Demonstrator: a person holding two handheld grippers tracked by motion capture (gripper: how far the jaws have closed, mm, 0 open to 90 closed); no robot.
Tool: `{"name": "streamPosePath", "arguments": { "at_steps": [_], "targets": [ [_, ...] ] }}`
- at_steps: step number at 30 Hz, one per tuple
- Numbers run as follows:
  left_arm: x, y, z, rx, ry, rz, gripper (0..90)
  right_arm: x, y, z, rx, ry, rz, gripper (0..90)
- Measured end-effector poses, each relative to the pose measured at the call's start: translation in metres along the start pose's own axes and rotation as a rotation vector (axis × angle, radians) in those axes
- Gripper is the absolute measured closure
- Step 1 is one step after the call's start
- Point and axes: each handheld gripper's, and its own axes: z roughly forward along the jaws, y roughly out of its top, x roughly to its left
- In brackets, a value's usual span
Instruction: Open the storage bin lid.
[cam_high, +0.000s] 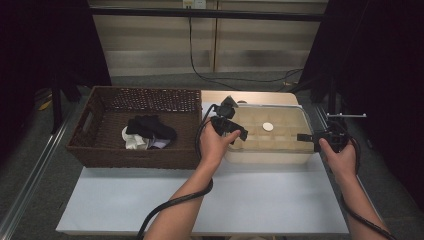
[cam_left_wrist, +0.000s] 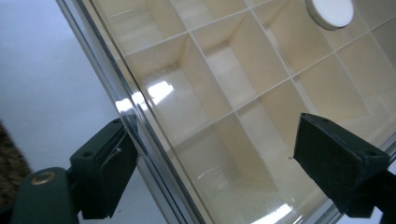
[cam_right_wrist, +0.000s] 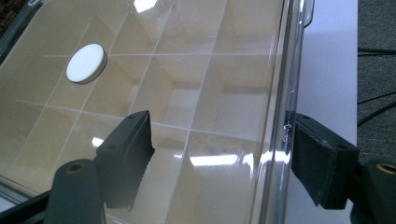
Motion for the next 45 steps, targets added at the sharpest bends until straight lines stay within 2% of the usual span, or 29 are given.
{"name": "streamPosePath", "arguments": {
  "at_steps": [4, 10, 14, 23, 30, 35, 43, 45],
  "targets": [
    [-0.003, -0.001, -0.004, -0.017, -0.005, 0.004, 15.2, 0.0, -0.002, -0.006, -0.024, 0.01, 0.011, 30.3],
    [-0.005, -0.004, -0.013, -0.028, -0.009, 0.022, 15.9, 0.007, -0.001, -0.019, -0.044, -0.001, -0.016, 32.9],
    [-0.006, -0.009, -0.02, -0.031, 0.007, 0.036, 17.1, 0.01, -0.003, -0.024, -0.044, 0.009, -0.036, 33.6],
    [-0.005, -0.02, -0.027, -0.042, -0.029, 0.04, 18.2, 0.018, -0.011, -0.032, -0.044, 0.018, -0.05, 33.7],
    [-0.012, -0.027, -0.033, -0.05, -0.04, 0.055, 18.5, 0.017, -0.022, -0.04, -0.054, 0.036, -0.031, 33.5],
    [-0.016, -0.034, -0.036, -0.044, -0.041, 0.082, 18.7, 0.018, -0.031, -0.044, -0.056, 0.036, -0.025, 33.5],
    [-0.019, -0.044, -0.043, -0.062, -0.052, 0.088, 22.5, 0.021, -0.041, -0.053, -0.057, 0.039, -0.032, 33.8],
    [-0.02, -0.047, -0.044, -0.054, -0.056, 0.091, 22.7, 0.022, -0.043, -0.054, -0.053, 0.045, -0.027, 33.8]
  ]
}}
